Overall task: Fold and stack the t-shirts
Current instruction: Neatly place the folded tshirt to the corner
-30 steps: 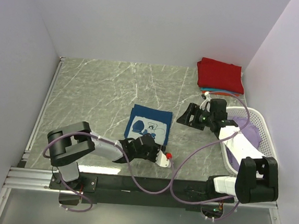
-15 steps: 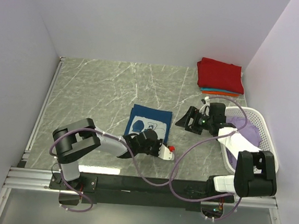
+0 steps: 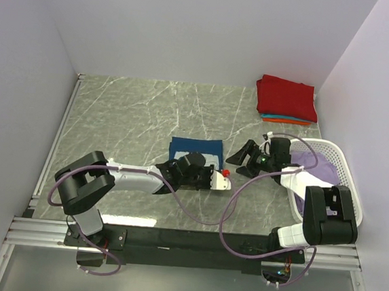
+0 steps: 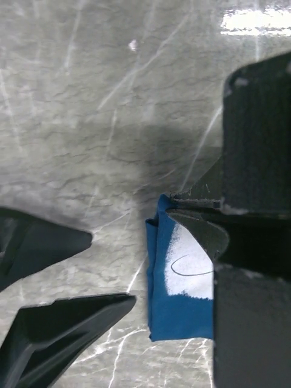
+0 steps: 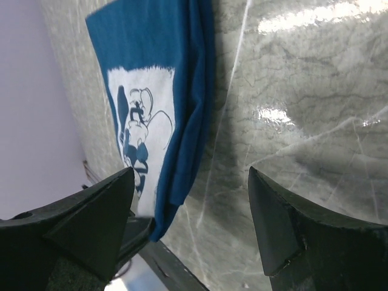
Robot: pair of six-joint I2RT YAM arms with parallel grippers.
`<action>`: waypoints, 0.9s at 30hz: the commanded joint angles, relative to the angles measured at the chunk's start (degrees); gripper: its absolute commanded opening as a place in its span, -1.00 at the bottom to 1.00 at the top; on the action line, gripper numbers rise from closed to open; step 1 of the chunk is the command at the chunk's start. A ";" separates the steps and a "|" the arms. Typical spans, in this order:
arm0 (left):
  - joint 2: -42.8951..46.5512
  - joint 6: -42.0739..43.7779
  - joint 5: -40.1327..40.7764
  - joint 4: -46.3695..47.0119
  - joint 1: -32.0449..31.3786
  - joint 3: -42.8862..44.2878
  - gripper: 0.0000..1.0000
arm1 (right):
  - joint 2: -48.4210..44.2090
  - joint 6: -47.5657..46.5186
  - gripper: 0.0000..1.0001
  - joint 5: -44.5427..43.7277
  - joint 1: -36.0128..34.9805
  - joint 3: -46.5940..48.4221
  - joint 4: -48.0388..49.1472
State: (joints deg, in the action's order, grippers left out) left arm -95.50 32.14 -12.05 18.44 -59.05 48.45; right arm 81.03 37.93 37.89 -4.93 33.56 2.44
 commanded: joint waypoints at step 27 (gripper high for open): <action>1.02 -4.46 -4.12 -1.56 1.65 6.14 -0.99 | 12.57 23.85 0.32 -6.59 -5.35 -1.22 22.43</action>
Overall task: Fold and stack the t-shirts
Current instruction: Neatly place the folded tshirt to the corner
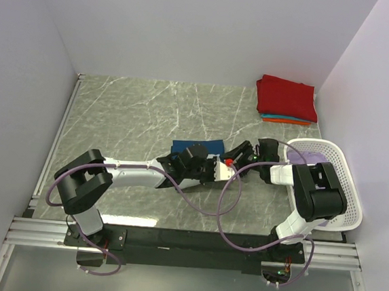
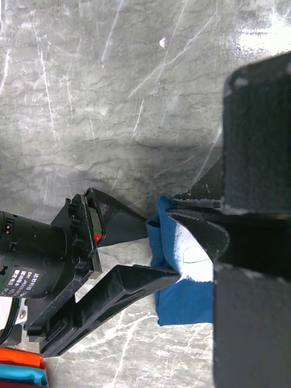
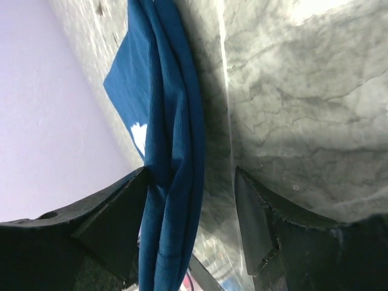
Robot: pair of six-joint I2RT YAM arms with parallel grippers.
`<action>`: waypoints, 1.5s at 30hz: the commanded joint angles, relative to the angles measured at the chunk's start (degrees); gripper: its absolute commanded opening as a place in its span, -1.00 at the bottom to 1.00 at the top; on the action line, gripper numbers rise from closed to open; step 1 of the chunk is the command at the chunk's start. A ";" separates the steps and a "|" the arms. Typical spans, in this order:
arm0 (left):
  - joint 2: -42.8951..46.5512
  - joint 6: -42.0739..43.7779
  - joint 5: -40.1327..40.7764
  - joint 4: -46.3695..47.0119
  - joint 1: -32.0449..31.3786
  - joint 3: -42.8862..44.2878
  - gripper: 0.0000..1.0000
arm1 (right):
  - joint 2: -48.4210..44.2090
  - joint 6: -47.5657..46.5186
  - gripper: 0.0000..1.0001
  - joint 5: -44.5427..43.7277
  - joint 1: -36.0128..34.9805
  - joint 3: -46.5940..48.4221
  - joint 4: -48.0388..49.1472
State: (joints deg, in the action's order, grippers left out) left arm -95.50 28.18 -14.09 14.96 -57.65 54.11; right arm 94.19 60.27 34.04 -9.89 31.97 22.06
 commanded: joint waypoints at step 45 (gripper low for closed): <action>16.91 -17.37 0.02 -23.99 13.17 -2.42 0.75 | 19.61 -47.76 -1.00 -21.21 -1.11 56.25 -33.12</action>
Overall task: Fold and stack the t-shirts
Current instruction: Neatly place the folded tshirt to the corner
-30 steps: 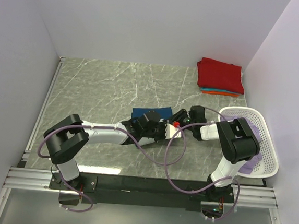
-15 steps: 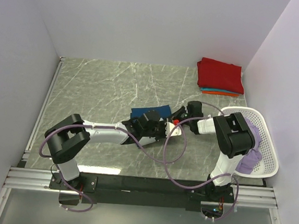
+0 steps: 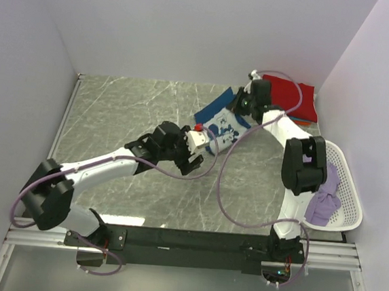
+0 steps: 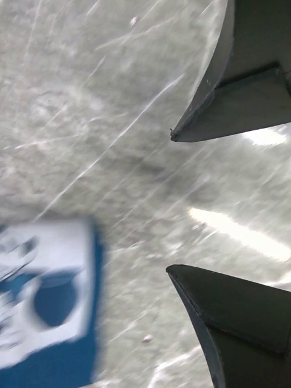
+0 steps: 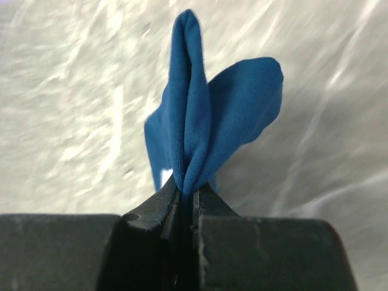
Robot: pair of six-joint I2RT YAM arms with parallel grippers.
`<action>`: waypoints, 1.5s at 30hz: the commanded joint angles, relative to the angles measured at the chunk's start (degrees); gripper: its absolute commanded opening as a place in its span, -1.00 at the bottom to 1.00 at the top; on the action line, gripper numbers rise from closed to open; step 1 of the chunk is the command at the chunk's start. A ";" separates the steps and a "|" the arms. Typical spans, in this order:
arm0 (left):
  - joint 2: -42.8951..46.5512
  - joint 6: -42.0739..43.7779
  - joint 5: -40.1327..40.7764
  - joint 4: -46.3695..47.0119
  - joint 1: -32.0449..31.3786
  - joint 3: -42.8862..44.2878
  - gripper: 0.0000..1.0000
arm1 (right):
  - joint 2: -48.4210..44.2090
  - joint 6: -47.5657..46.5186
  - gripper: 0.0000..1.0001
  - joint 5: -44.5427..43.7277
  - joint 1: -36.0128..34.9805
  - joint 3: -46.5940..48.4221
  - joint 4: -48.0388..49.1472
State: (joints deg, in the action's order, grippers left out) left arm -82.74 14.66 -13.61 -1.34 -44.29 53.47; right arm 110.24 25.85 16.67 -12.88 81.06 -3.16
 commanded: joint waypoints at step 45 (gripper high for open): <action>16.65 -3.58 2.97 -21.33 2.98 -7.68 0.99 | 13.78 -35.16 -1.00 -4.01 9.98 51.22 -14.68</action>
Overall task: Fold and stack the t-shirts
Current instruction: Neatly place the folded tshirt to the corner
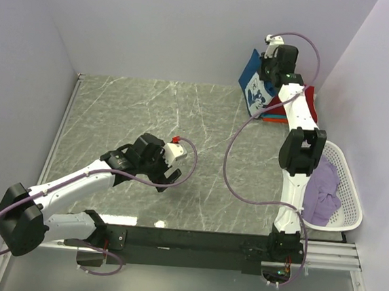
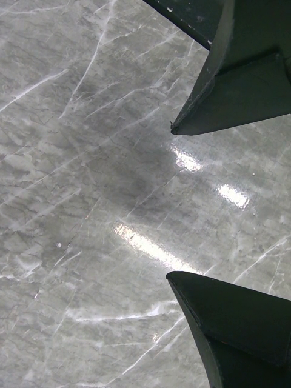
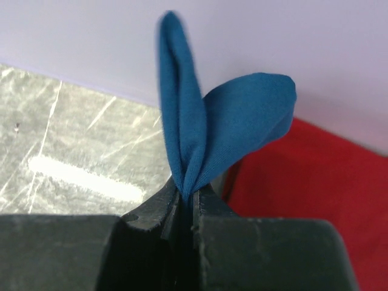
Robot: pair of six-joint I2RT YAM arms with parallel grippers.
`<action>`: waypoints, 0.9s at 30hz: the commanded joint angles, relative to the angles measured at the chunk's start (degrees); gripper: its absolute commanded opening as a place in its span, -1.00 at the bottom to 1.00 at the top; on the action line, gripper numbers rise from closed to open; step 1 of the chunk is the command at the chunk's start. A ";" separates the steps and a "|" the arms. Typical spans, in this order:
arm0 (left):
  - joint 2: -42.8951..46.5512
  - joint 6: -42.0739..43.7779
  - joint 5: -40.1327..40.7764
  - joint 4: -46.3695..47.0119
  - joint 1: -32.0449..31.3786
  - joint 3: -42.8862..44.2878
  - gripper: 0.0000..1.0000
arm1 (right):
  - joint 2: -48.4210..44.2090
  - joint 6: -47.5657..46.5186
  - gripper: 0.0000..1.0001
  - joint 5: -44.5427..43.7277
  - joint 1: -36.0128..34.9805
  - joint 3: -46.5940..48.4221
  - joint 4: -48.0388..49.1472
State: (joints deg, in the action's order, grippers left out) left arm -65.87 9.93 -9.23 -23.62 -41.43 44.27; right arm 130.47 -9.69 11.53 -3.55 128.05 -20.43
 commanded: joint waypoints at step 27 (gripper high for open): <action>-2.95 2.28 0.88 -0.55 0.12 4.77 0.99 | -4.00 2.67 -1.00 6.75 9.79 5.99 3.90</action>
State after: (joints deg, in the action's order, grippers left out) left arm -68.38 11.14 -8.58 -23.75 -41.43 46.33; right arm 128.79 -6.66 16.69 5.45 131.33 -20.64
